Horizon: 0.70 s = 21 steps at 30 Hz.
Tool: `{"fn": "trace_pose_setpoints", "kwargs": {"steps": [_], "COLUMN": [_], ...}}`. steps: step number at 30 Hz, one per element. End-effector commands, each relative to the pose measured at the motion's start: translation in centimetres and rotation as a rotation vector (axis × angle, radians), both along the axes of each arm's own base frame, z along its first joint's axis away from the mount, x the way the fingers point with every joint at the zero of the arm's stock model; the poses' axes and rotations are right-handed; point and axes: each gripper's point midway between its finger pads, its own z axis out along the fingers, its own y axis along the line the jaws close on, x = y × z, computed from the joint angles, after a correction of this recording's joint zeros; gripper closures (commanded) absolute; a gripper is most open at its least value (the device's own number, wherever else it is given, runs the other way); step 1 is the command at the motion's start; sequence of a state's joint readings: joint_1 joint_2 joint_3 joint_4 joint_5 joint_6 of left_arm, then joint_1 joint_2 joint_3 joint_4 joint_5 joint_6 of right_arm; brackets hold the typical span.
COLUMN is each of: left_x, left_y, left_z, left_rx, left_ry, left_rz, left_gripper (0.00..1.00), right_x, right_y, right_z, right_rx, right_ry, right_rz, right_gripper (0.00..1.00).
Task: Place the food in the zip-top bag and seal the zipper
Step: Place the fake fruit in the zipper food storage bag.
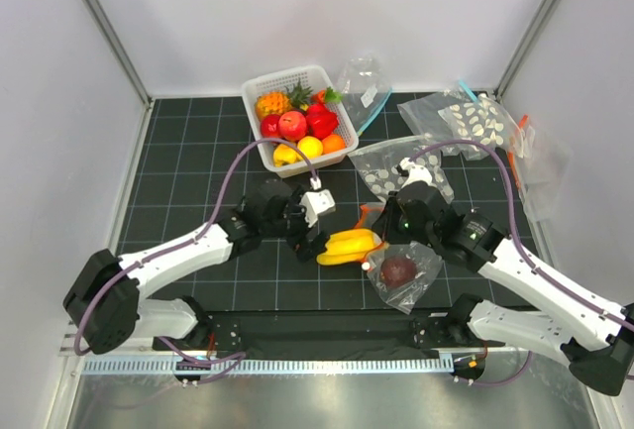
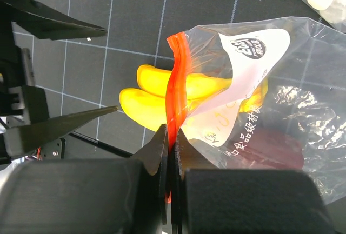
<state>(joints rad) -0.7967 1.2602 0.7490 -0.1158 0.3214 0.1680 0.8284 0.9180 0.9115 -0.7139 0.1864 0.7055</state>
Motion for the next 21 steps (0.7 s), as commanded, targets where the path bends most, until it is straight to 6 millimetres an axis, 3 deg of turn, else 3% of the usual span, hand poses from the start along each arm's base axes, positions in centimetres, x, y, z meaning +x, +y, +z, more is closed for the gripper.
{"fn": "trace_pose_setpoints", "kwargs": {"steps": [1, 8, 10, 13, 16, 17, 21], "left_x": [-0.4, -2.5, -2.8, -3.3, -3.6, -3.5, -3.7], "left_y": [-1.7, -2.7, -3.1, -3.7, -4.0, -4.1, -4.7], "left_z": [0.3, -0.7, -1.2, -1.6, -2.2, -2.3, -1.4], "left_rx": [-0.03, -0.02, -0.003, 0.013, 0.035, 0.044, 0.039], "left_ry": [-0.059, -0.039, -0.034, -0.017, -0.01, -0.017, -0.043], "left_rz": [-0.144, -0.243, -0.251, -0.273, -0.276, -0.27, -0.259], "left_gripper": [0.0, 0.01, 0.06, 0.19, 0.42, 0.54, 0.71], "right_x": [0.6, 0.7, 0.7, 0.7, 0.7, 0.7, 0.6], "right_y": [0.0, 0.1, 0.2, 0.3, 0.3, 0.3, 0.2], "right_z": [2.8, 2.5, 2.5, 2.5, 2.3, 2.3, 2.2], "right_rx": [0.038, 0.036, 0.039, 0.042, 0.038, 0.037, 0.037], "right_ry": [-0.072, -0.07, -0.069, -0.068, -0.066, -0.067, -0.064], "right_rz": [-0.008, -0.01, -0.01, -0.008, -0.009, -0.007, -0.006], "right_gripper": [0.99, 0.99, 0.99, 0.99, 0.99, 0.99, 0.99]}}
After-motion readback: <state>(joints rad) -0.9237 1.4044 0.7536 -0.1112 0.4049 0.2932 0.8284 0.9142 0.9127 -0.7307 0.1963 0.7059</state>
